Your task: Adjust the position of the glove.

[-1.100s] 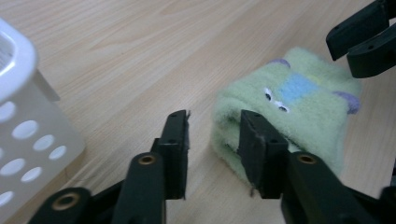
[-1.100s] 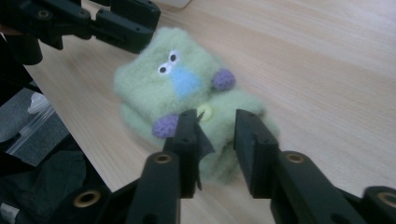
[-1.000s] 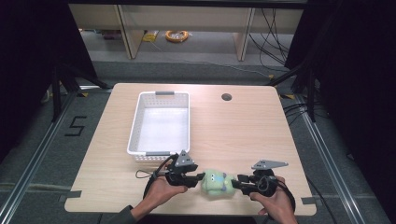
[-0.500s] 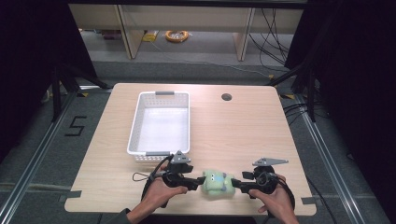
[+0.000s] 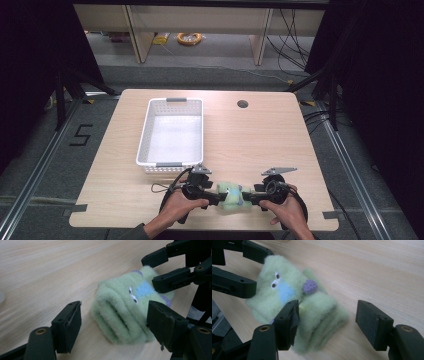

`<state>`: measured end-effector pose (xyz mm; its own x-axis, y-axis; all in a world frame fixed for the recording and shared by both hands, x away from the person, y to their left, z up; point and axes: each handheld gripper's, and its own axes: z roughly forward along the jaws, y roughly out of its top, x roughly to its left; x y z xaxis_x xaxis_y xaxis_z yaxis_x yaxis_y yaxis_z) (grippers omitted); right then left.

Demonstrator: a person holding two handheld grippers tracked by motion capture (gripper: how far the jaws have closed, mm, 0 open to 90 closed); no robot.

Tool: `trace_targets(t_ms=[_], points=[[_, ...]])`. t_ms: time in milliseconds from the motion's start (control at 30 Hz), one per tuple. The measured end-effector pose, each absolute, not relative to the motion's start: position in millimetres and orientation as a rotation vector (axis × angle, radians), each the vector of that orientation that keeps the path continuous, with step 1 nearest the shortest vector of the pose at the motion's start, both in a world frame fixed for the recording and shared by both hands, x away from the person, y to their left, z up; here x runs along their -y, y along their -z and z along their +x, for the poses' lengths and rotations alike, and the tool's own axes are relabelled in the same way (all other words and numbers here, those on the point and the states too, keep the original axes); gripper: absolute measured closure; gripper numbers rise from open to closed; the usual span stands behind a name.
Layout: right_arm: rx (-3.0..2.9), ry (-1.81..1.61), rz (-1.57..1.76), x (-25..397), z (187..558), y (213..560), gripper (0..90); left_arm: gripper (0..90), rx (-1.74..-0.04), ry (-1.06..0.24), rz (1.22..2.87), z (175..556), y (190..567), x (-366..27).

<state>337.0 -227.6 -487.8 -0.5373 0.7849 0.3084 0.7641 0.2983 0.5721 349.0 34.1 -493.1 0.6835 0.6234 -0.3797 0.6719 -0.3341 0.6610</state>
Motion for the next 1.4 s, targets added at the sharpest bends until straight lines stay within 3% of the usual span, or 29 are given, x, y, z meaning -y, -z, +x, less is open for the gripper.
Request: trace_targets(t_ms=[233,500,900,1167,1400], points=[[-2.547,-1.066,1.492,229.0,339.7,492.1,36.0,24.3,-0.998,0.120,2.078,348.7,499.9,-27.6],[-2.556,-1.084,1.481,227.6,338.8,495.1,41.0,28.2,-0.965,0.153,2.105,348.8,505.6,-19.1],[-2.566,-1.120,1.524,228.6,338.5,499.4,45.6,44.8,-0.963,0.217,2.073,355.0,509.4,-23.5],[-2.575,-1.189,1.512,228.0,338.5,503.3,58.0,58.4,-0.972,0.185,2.077,351.5,507.3,-24.3],[-2.577,-1.199,1.490,225.9,335.9,502.0,65.3,64.5,-0.953,0.192,2.032,349.6,509.0,-24.7]])
